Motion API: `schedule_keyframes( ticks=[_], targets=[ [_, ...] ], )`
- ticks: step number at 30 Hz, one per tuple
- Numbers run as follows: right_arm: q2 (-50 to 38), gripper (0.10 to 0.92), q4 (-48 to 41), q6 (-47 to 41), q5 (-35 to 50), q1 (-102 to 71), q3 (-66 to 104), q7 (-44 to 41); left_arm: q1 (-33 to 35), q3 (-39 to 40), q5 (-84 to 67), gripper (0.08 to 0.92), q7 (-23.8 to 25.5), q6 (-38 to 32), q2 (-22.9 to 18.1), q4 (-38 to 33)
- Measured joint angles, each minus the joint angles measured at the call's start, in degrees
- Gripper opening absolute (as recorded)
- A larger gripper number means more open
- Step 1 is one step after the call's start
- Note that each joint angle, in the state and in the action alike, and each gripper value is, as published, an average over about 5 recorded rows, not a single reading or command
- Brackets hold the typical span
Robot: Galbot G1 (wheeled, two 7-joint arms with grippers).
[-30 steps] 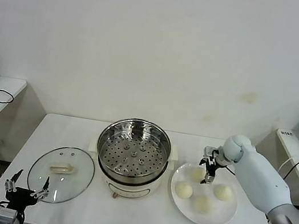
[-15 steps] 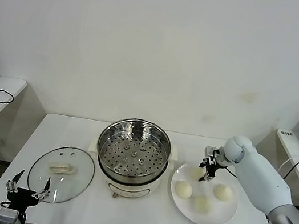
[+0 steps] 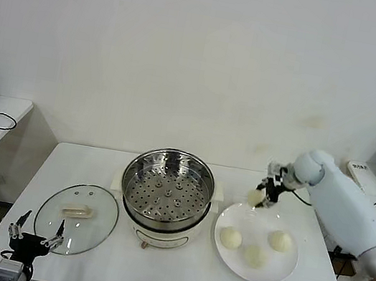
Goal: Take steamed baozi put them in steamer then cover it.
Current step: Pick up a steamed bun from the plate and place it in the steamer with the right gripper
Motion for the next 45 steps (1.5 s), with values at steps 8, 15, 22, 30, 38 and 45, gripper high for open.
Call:
schedule_keyframes(
  ticks=[8, 15, 22, 30, 38, 45],
  targets=[
    [6.32, 0.583, -2.53, 0.44, 5.02, 9.72, -5.62, -1.43, -0.37, -0.36, -0.61, 0.823, 0.0, 0.16, 0.4, -1.33],
    [13.84, 0.577, -7.19, 7.86, 7.77, 15.03, -8.9, -2.15, -0.31, -0.2, -0.69, 0.823, -0.48, 0.08, 0.11, -1.49],
    [18.65, 0.585, -8.61, 19.89, 7.67, 19.13, -13.59, -1.82, 0.42, -0.49, -0.59, 0.823, -0.71, 0.06, -0.24, -1.97],
    [21.41, 0.585, -7.59, 32.21, 4.59, 20.88, -21.35, 2.15, 0.64, -0.32, 0.18, 0.823, -0.73, 0.04, -0.75, -2.05],
    [24.58, 0.592, -9.44, 43.76, 0.03, 19.73, -26.62, 7.32, 0.88, -0.22, 1.14, 0.823, -0.66, -0.01, -1.36, -1.9],
    [26.76, 0.592, -11.13, 49.89, -3.58, 18.14, -29.02, 10.43, 0.76, -0.19, 1.4, 0.823, -0.58, -0.01, -1.76, -1.28]
  ],
)
